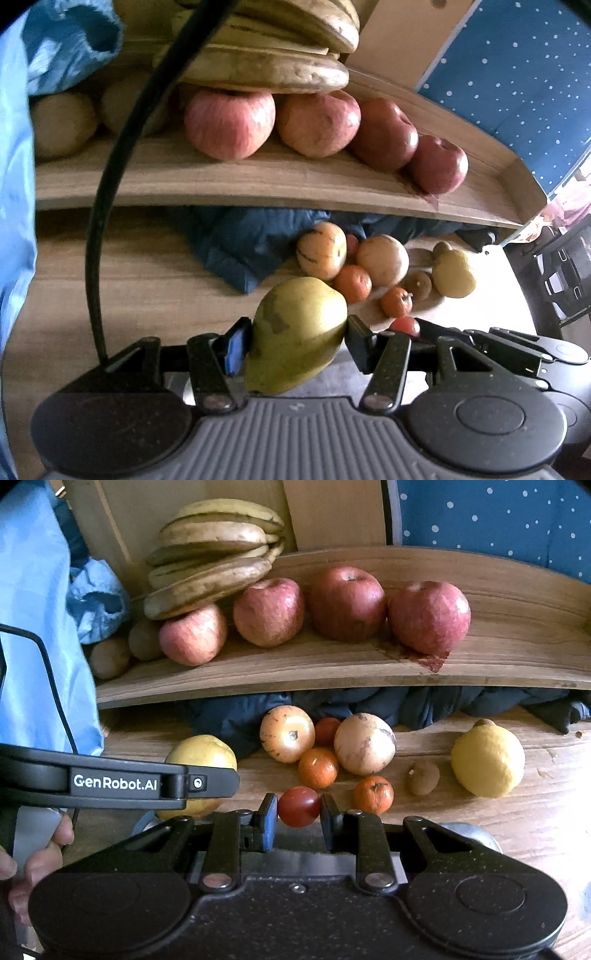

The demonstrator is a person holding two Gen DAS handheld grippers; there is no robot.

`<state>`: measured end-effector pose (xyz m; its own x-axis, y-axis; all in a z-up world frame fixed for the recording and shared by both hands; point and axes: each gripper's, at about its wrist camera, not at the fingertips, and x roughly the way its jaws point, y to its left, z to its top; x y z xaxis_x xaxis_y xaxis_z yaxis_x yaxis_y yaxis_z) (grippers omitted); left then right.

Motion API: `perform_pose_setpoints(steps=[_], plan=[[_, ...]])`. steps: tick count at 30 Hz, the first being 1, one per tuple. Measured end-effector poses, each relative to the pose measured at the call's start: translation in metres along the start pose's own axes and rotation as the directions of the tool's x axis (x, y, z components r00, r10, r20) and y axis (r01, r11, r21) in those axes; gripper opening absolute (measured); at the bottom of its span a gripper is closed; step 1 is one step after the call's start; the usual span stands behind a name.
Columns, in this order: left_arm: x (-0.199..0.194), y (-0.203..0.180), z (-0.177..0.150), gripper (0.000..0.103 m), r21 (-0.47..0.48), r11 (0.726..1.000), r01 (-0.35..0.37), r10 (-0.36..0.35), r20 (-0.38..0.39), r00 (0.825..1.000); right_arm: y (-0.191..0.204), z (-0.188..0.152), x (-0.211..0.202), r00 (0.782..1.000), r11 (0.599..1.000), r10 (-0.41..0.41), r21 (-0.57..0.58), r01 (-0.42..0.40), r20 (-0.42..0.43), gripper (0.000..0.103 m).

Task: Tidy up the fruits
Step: 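Lift the pear with the left gripper while the right gripper grasps the red cherry tomato, then lower the pear onto the tray and open the left gripper while the right releases the tomato beside it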

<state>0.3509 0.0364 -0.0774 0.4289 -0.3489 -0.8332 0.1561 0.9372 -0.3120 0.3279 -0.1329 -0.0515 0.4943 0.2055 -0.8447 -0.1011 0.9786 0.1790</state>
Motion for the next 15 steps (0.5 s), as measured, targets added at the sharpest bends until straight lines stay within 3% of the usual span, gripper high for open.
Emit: perform_pose_setpoints(steps=[15], plan=[[-0.031, -0.005, -0.066, 0.059, -0.104, 0.992, -0.065, 0.066, 0.002, 0.998, 0.008, -0.04, -0.037, 0.995, 0.99, 0.096, -0.099, -0.099, -0.035, 0.026]])
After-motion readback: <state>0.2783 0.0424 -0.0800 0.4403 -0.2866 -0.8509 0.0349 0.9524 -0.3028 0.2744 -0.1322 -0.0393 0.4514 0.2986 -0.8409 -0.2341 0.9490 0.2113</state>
